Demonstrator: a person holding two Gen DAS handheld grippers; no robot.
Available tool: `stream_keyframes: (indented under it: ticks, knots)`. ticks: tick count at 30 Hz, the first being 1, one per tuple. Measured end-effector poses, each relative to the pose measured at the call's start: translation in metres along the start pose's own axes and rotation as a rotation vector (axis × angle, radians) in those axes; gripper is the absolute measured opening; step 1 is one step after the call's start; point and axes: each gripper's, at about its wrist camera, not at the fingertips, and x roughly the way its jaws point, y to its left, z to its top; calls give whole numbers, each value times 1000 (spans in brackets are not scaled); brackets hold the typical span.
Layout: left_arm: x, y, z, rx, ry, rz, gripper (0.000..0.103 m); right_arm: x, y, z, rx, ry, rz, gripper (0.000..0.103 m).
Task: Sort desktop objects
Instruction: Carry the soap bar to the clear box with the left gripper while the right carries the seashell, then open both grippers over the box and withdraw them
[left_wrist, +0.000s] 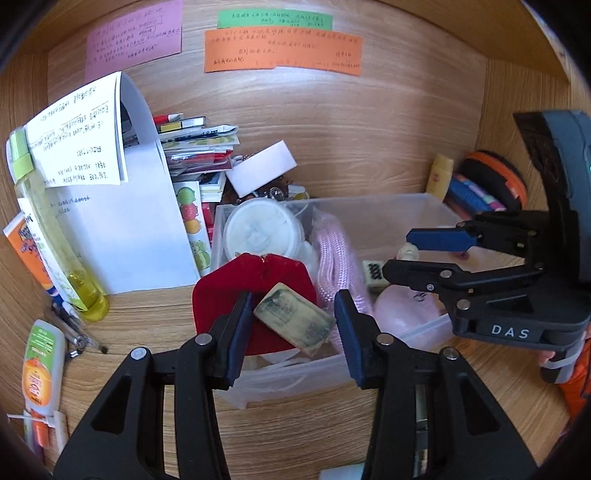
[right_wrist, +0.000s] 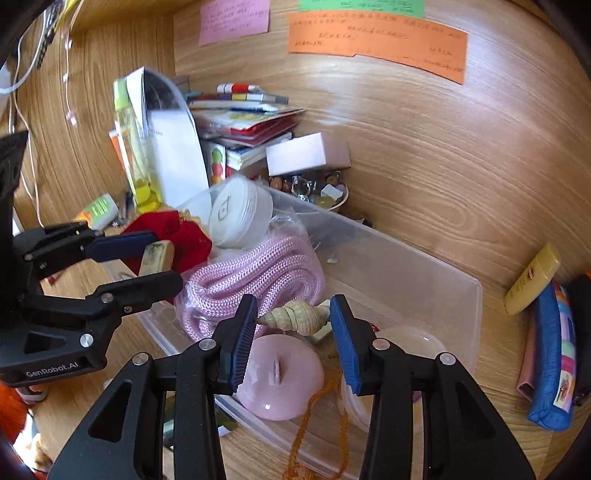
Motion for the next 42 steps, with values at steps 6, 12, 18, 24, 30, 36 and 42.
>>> stream_keyframes:
  ticks: [6,12,18,24,30,36,42]
  knots:
    - [-1,-2,-3,25,-10,19,45,4,7,-3,-17,6,0,37]
    - [-2,-1,-2,23,-13,14,45,3,12,-5,-45,-1,-12,38]
    - [-5,-4,-4,40,-33,38,50,-1,16,-7,-58,-12,-14,44]
    - [-10,-2,-3,30,-59,44,58,-3,18,-7,-77,-24,-50,53]
    - [-16,2,-2,9,-85,43,64,-3,17,-7,-78,-25,-55,56]
    - [-23,3,-2,-2,-126,39,75,-10,18,-7,-87,-49,-72,64]
    - [-23,2,-4,-3,-117,44,76,-23,12,-5,-62,-76,-100,77]
